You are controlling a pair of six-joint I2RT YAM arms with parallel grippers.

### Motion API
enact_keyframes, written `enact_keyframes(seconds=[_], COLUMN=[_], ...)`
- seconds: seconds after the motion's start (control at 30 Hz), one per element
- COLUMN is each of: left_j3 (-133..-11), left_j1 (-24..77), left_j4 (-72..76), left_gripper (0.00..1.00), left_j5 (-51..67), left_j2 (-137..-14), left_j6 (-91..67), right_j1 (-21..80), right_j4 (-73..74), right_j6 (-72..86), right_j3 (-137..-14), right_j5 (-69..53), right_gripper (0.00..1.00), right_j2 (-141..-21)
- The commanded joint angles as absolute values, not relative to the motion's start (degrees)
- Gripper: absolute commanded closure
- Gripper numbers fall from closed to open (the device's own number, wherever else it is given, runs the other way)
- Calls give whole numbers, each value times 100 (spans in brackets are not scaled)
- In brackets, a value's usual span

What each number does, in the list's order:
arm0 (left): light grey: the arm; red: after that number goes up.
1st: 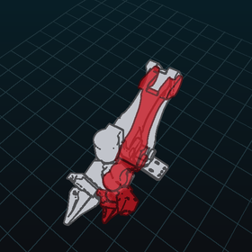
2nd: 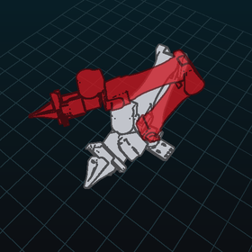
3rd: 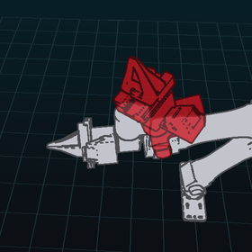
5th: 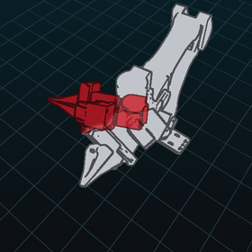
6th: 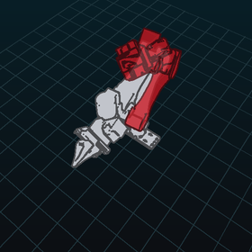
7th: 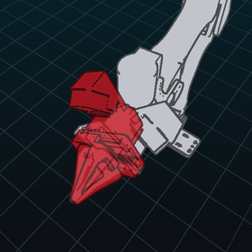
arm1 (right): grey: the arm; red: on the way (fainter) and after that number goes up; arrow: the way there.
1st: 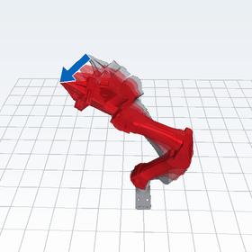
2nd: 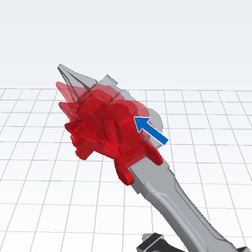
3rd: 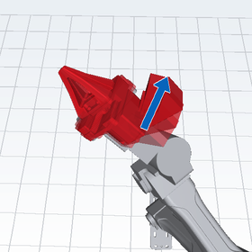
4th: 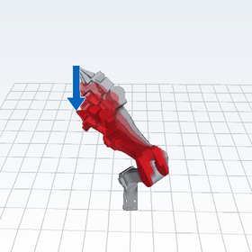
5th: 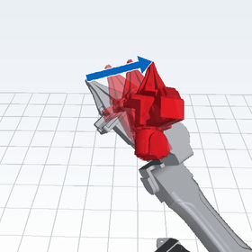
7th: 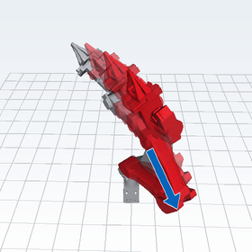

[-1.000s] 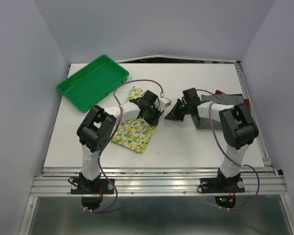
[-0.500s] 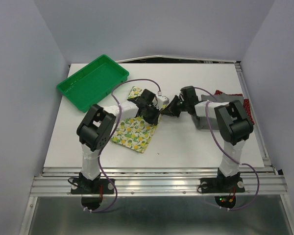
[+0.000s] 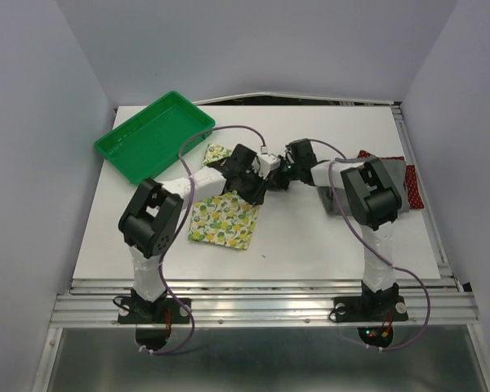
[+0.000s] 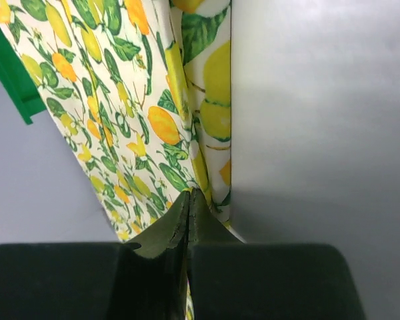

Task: Fold and stack the skirts
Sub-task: Fold the skirt

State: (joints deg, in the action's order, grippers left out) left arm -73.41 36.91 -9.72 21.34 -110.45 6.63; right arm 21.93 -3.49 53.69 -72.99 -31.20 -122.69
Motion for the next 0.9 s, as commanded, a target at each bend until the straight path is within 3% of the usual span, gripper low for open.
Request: enact_keyframes(seconds=[0.0,0.13,0.33,0.63,0.87], left_j3=[-7252,-6673,-5327,-4140,-3806], left_j1=[3621,3604,3647,4621,5000], left_j4=[-1482,-2380,-3172,-2128,-1126], left_gripper=[54,45,43,44,53], left_j5=[1697,1495,1090,62,-623], left_j2=[-9575,-8644,-7436,-7330,-7857], left_j6=[1691,3381,4815,4509,4272], right_j1=[2250,2250,2250,2250,2250], right_j4=[729,1080,1283,1354,1354], right_j6=[4282,3843,3446,3261,3120], right_j3=[-7978,-8620,-9053,-9114,-9105], right_j5=[-1821,-1618,-1538,-1521,-1415], right_gripper=[99,99,99,99,99], right_j2=[-12752,-13016,-13201,-13228,-13175])
